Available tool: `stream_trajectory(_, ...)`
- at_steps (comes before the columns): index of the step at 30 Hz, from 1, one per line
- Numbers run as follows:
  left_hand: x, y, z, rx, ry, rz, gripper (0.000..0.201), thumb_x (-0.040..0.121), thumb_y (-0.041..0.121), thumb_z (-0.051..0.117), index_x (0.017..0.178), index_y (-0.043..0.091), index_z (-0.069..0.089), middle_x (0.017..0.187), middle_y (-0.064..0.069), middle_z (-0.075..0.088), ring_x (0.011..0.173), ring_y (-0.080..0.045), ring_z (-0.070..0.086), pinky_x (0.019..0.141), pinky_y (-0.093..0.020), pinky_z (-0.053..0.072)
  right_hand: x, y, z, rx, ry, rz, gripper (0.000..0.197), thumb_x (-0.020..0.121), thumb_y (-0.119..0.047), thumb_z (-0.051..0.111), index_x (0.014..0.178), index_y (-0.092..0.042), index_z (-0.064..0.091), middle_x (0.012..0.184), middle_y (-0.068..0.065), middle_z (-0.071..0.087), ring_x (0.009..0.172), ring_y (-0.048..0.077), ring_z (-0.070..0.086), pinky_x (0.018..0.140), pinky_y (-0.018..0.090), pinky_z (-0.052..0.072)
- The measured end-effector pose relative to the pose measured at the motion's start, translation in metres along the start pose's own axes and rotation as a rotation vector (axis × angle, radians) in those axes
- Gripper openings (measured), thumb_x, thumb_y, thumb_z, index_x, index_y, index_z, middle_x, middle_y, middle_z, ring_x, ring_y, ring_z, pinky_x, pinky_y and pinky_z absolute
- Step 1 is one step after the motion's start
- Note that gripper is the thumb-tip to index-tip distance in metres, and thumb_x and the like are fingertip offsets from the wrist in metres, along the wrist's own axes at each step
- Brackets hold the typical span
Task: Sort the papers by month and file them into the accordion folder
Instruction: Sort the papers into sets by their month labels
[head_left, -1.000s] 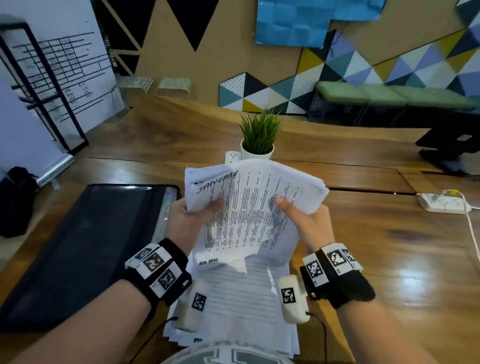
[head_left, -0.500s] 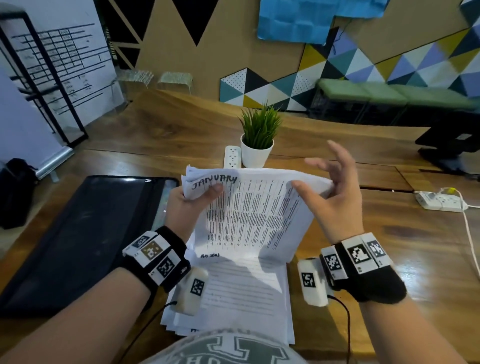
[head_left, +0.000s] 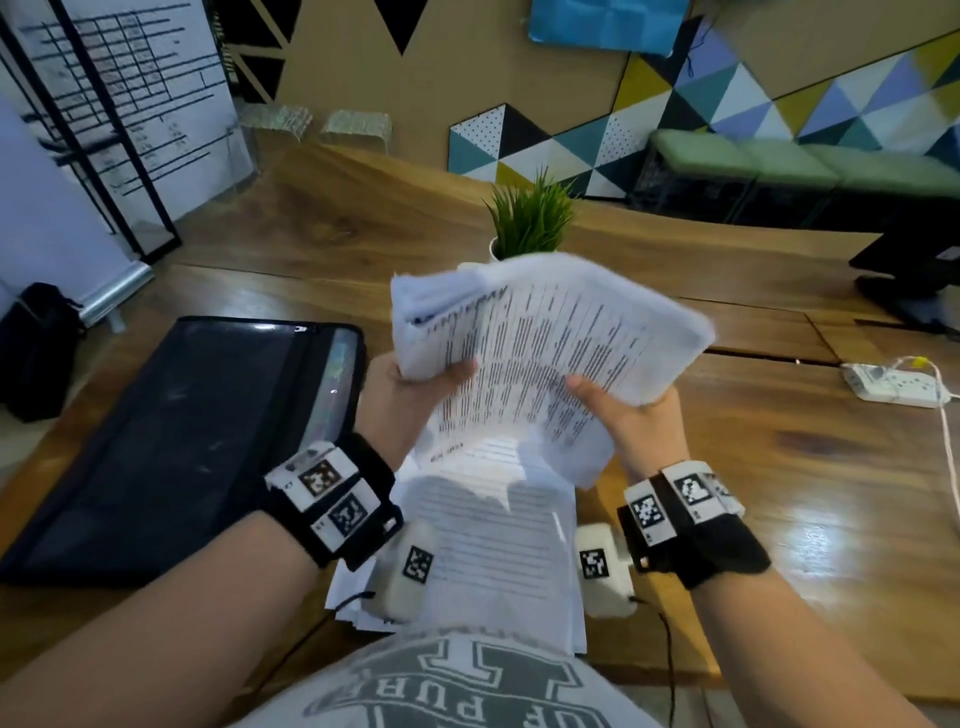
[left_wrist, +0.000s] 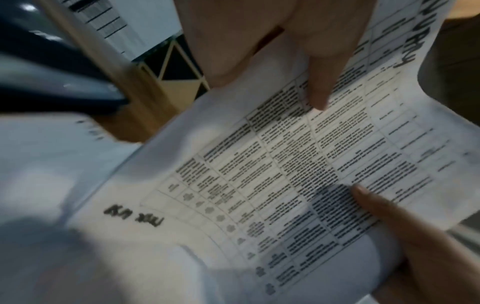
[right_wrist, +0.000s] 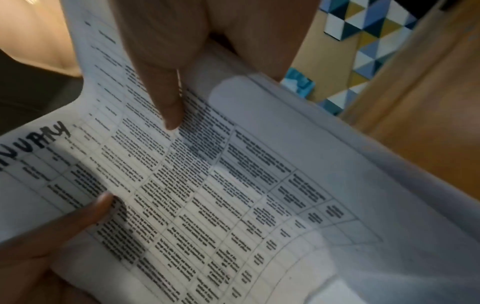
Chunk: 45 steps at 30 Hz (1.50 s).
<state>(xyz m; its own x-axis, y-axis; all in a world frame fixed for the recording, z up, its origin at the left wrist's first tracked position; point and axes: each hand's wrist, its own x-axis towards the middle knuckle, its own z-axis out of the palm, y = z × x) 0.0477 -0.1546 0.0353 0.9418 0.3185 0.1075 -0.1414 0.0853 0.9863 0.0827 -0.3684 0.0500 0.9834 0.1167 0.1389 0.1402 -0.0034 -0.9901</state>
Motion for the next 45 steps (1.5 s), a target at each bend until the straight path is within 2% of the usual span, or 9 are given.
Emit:
stream_trajectory(4,-0.012,-0.038,0.002,0.17,0.058,-0.168,0.02,0.077,0.008,0.076,0.067,0.015,0.06,0.054,0.013,0.059,0.055,-0.004,0.051,0.062,-0.031,0.042,-0.008,0.034,-0.001,-0.036,0.056,0.155,0.03,0.073,0.0,0.073,0.086,-0.026,0.066,0.083,-0.014,0.072,0.084,0.002,0.067,0.086,0.04,0.053)
stream_trajectory(14,-0.001,-0.051,0.003,0.293,-0.021,-0.272,0.029,0.078,0.025,0.076,0.095,0.005,0.062,0.089,-0.012,0.063,0.082,-0.025,0.057,0.076,-0.032,0.048,0.004,0.041,0.002,-0.14,0.072,0.238,0.012,0.079,-0.005,0.069,0.086,-0.014,0.065,0.084,-0.002,0.066,0.076,0.007,0.062,0.072,0.026,0.053)
stream_trajectory(18,0.004,-0.033,0.007,0.318,-0.21,-0.29,0.016,0.079,0.026,0.076,0.084,0.022,0.061,0.09,0.002,0.066,0.084,-0.012,0.062,0.076,-0.025,0.051,0.02,0.02,-0.018,-0.293,0.042,0.243,0.021,0.083,-0.011,0.066,0.103,-0.007,0.06,0.085,0.002,0.065,0.074,0.016,0.061,0.056,0.016,0.049)
stream_trajectory(23,-0.011,-0.052,-0.007,0.339,-0.326,-0.379,0.029,0.075,0.033,0.075,0.093,0.012,0.066,0.091,0.003,0.07,0.081,-0.011,0.066,0.078,-0.027,0.051,0.005,0.031,-0.027,-0.494,-0.139,0.507,0.016,0.082,-0.01,0.067,0.094,-0.002,0.059,0.067,-0.004,0.066,0.067,0.006,0.065,0.05,0.011,0.045)
stream_trajectory(28,-0.017,-0.084,-0.017,0.303,-0.267,-0.481,0.047,0.071,0.01,0.073,0.116,0.009,0.058,0.114,-0.007,0.068,0.107,-0.024,0.064,0.095,-0.042,0.05,-0.01,0.089,-0.035,-0.875,-0.304,0.884,0.047,0.077,-0.025,0.073,0.112,0.001,0.055,0.102,0.01,0.063,0.084,0.018,0.06,0.072,0.026,0.05)
stream_trajectory(31,-0.02,-0.098,-0.019,0.369,-0.271,-0.497,0.04,0.079,-0.004,0.069,0.113,0.015,0.058,0.109,-0.005,0.069,0.105,-0.022,0.065,0.093,-0.038,0.051,-0.009,0.09,-0.031,-0.871,-0.245,0.772,0.063,0.074,-0.013,0.073,0.129,-0.004,0.044,0.12,0.011,0.058,0.099,0.019,0.058,0.084,0.031,0.052)
stream_trajectory(35,-0.024,-0.106,-0.024,0.424,-0.284,-0.479,0.036,0.079,-0.004,0.065,0.11,0.016,0.064,0.103,0.0,0.072,0.097,-0.018,0.068,0.088,-0.036,0.054,0.013,0.06,-0.011,-0.98,-0.179,0.292,0.075,0.082,-0.014,0.067,0.143,-0.013,0.023,0.146,0.005,0.032,0.133,0.02,0.032,0.109,0.031,0.027)
stream_trajectory(41,-0.026,-0.104,-0.019,0.487,-0.224,-0.477,0.032,0.085,0.0,0.057,0.097,0.028,0.066,0.093,0.006,0.072,0.093,-0.011,0.066,0.081,-0.023,0.052,0.059,0.064,0.046,-0.963,-0.557,0.064,0.083,0.08,-0.013,0.067,0.146,-0.021,0.018,0.151,0.001,0.028,0.14,0.018,0.023,0.116,0.039,0.016)
stream_trajectory(45,-0.028,-0.099,-0.021,0.539,-0.226,-0.468,0.032,0.084,0.003,0.053,0.101,0.025,0.068,0.096,0.006,0.072,0.095,-0.01,0.066,0.087,-0.029,0.053,0.073,0.077,0.059,-1.038,-0.729,0.098,0.058,0.085,-0.018,0.061,0.138,-0.019,0.038,0.135,0.004,0.051,0.12,0.025,0.051,0.113,0.042,0.022)
